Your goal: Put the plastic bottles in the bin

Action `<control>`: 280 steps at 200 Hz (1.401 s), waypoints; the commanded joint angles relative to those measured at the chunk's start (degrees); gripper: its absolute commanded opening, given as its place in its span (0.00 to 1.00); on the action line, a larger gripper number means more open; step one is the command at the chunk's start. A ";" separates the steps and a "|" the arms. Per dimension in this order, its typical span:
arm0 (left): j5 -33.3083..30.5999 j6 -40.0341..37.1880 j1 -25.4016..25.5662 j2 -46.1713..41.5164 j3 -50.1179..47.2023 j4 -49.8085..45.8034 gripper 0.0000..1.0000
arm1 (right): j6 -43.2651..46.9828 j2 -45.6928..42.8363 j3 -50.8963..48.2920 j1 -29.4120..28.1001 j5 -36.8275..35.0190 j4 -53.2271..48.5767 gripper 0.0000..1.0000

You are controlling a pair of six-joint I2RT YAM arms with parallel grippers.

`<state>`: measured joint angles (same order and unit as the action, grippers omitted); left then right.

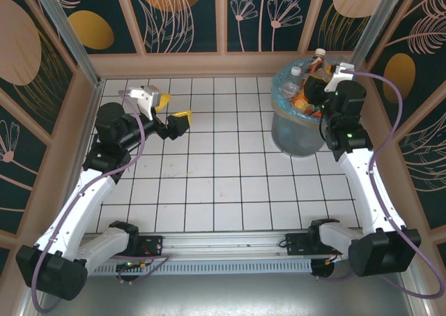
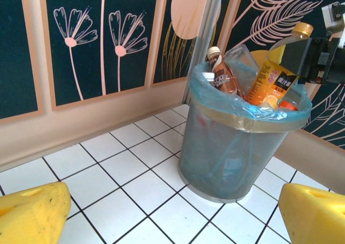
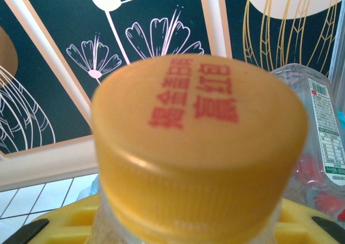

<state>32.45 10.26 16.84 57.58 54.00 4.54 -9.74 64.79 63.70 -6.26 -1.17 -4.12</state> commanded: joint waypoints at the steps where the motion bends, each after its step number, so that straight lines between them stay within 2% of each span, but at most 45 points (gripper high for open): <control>1: 0.00 0.88 0.20 0.33 0.21 2.67 0.98 | -1.34 3.14 -0.26 0.99 0.03 -12.18 0.31; 37: -0.15 1.56 0.13 0.43 -0.01 3.15 0.99 | -6.24 3.57 5.32 2.20 0.02 -14.30 0.33; 60: -0.20 1.65 0.19 0.43 -0.08 3.16 0.98 | -8.68 5.00 8.66 4.55 1.65 -17.24 0.54; 108: -0.45 1.43 0.17 0.25 -0.24 2.58 0.98 | -7.94 9.27 21.69 5.28 -5.54 -29.19 0.73; 121: -0.43 1.51 0.16 0.16 -0.43 2.84 0.99 | -7.48 10.20 23.85 5.79 -6.07 -30.65 0.75; 153: -0.39 1.49 0.13 0.17 -0.36 2.86 0.98 | -8.11 10.94 23.86 8.14 -1.94 -28.69 0.72; 233: -1.02 0.45 0.14 -0.45 -1.31 1.79 0.99 | -8.40 14.72 19.65 8.99 0.03 -30.07 0.44; 280: -1.12 0.08 0.20 -0.52 -1.79 1.70 0.99 | -9.44 13.49 17.80 8.99 2.03 -30.81 0.45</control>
<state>31.53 11.00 16.84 57.78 52.60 4.93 -18.44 78.37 82.83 3.03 -1.80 -27.62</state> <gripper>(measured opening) 0.985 0.426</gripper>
